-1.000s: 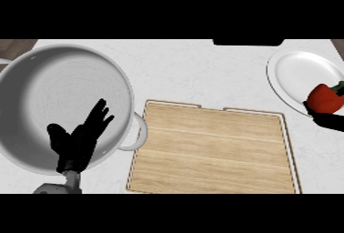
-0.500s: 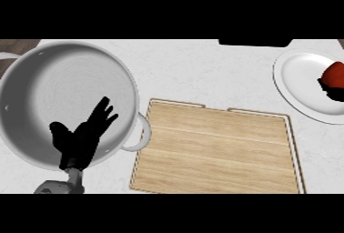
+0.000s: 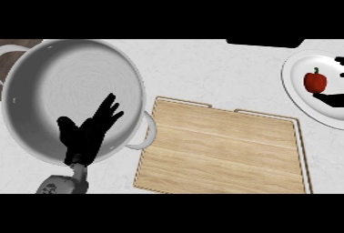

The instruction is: Pick the bell pepper from the tray and place it in the plate

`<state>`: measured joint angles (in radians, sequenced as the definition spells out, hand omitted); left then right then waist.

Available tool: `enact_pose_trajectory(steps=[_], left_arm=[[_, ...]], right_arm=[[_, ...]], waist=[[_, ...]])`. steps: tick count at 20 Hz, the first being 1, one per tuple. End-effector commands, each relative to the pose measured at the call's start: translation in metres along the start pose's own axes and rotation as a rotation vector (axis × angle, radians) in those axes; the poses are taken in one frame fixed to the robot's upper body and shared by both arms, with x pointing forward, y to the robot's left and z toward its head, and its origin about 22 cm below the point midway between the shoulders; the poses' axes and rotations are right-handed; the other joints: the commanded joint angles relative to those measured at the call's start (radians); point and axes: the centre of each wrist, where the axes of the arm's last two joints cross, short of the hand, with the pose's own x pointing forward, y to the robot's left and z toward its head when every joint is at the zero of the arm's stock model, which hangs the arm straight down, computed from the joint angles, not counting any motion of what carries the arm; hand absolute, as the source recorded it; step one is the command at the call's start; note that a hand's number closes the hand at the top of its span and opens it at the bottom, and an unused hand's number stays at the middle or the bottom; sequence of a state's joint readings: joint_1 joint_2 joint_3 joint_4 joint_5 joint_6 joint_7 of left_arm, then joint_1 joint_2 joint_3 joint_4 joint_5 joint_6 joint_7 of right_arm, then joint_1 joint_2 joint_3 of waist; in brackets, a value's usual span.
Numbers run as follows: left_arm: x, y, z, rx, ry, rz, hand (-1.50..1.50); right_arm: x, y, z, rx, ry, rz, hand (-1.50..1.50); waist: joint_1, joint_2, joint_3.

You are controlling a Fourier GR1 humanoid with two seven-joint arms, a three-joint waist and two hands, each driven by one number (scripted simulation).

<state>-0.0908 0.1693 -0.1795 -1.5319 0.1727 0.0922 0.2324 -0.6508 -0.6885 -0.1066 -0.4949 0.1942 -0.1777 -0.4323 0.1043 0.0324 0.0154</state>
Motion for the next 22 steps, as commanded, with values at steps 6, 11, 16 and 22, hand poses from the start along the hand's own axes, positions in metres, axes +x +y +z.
enact_pose_trajectory(steps=[6,11,16,22], left_arm=[[-0.026,0.001,0.007,0.02,0.12,0.007,0.0],[-0.033,0.013,0.005,0.065,0.115,0.022,0.0],[-0.036,0.007,0.016,0.05,0.138,0.038,0.0],[-0.038,0.013,0.016,0.062,0.12,0.028,0.0]], right_arm=[[0.007,0.008,-0.015,0.027,-0.112,-0.271,-1.5],[-0.001,-0.004,-0.014,-0.056,-0.109,-0.447,-1.5],[-0.025,-0.043,0.0,-0.023,-0.054,-0.544,-1.5],[-0.049,-0.074,0.021,0.111,-0.095,-0.624,-1.5]], waist=[[-0.01,0.007,-0.006],[-0.033,0.006,-0.008],[-0.039,0.0,-0.008],[-0.049,0.001,-0.007]])
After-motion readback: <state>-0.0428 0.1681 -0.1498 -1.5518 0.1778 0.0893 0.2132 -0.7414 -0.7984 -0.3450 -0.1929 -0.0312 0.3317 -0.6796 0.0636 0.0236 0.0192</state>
